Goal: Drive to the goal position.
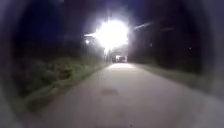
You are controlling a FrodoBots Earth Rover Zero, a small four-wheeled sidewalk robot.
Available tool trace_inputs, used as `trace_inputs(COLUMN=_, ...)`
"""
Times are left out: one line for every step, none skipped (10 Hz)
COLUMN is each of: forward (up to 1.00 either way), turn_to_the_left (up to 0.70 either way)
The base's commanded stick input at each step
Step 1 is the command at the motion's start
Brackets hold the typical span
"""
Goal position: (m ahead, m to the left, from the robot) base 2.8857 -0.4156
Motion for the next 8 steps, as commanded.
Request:
trace_inputs(forward=1.00, turn_to_the_left=0.00)
trace_inputs(forward=1.00, turn_to_the_left=0.00)
trace_inputs(forward=1.00, turn_to_the_left=0.00)
trace_inputs(forward=1.00, turn_to_the_left=0.00)
trace_inputs(forward=1.00, turn_to_the_left=0.00)
trace_inputs(forward=1.00, turn_to_the_left=0.00)
trace_inputs(forward=1.00, turn_to_the_left=0.00)
trace_inputs(forward=1.00, turn_to_the_left=0.00)
